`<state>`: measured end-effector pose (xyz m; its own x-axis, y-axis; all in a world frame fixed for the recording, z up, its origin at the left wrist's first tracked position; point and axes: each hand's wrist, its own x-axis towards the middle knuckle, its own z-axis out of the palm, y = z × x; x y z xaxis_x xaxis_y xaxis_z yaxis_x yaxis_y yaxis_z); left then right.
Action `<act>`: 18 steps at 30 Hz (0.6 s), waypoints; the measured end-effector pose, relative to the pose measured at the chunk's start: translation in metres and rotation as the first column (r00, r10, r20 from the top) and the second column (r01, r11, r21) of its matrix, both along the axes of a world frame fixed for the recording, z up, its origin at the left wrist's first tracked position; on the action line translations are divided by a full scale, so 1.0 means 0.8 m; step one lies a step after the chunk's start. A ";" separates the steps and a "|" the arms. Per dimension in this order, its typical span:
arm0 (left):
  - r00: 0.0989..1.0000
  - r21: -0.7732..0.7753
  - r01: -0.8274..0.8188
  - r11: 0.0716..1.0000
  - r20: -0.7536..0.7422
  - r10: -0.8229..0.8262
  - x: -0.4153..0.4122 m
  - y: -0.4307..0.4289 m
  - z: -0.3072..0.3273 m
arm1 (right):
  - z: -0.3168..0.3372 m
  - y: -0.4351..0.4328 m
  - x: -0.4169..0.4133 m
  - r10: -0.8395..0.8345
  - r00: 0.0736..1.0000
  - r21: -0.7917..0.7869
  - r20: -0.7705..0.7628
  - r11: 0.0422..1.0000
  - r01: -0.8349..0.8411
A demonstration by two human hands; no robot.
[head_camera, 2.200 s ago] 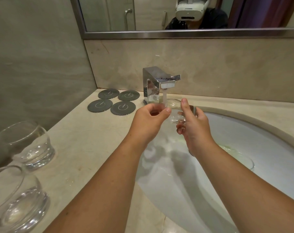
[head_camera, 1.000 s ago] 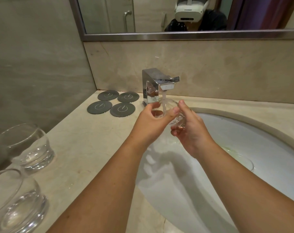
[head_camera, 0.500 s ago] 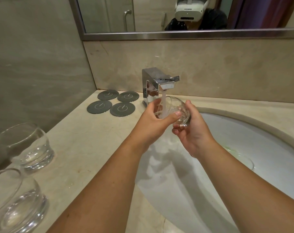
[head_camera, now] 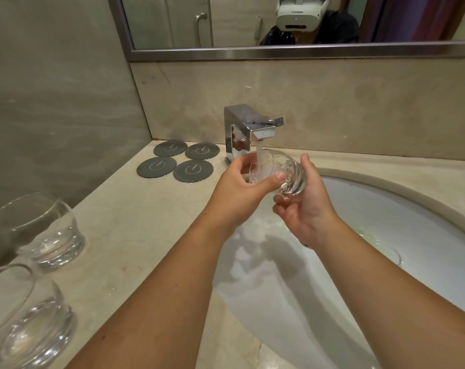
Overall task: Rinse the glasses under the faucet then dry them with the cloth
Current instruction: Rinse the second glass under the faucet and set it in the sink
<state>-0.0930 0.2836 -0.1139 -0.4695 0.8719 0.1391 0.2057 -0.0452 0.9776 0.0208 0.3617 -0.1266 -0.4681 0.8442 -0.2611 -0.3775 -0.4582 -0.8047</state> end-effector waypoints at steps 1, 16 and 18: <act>1.000 0.000 0.025 1.000 0.004 -0.025 -0.001 0.000 -0.002 | -0.001 0.001 0.000 -0.005 1.000 0.004 0.003 1.000 0.005; 0.999 -0.057 -0.033 0.998 -0.034 0.031 -0.001 -0.001 -0.003 | -0.006 0.006 -0.006 -0.070 0.997 0.145 -0.016 0.987 0.072; 0.998 -0.050 -0.009 0.999 -0.063 0.006 -0.001 -0.002 -0.001 | -0.005 0.005 -0.004 -0.051 0.999 0.112 0.015 0.992 0.049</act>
<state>-0.0941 0.2819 -0.1148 -0.4681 0.8748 0.1251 0.2671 0.0051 0.9637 0.0178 0.3657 -0.1310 -0.4204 0.8909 -0.1716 -0.3832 -0.3458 -0.8565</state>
